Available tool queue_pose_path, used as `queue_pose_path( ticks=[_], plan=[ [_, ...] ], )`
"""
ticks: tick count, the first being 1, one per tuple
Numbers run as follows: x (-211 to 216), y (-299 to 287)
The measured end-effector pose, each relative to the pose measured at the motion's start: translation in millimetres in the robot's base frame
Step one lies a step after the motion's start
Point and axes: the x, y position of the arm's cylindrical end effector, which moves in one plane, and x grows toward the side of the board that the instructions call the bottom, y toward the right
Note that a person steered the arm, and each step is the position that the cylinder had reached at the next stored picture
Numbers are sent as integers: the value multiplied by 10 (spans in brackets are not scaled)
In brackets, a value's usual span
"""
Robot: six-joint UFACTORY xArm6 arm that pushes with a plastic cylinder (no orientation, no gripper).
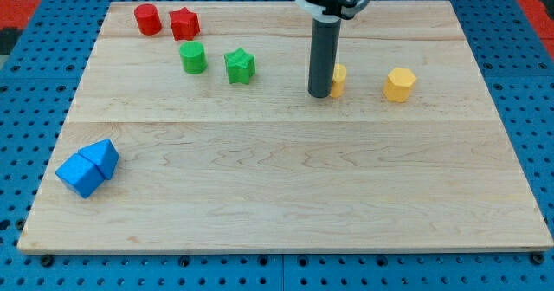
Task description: Slide the yellow heart to the left side of the yellow hexagon
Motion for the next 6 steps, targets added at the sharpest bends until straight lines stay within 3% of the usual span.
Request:
queue_pose_path(
  ticks=[2,4,5,6],
  plan=[
    [-458,-196],
    [-251,217],
    [-62,-558],
    [15,-943]
  ],
)
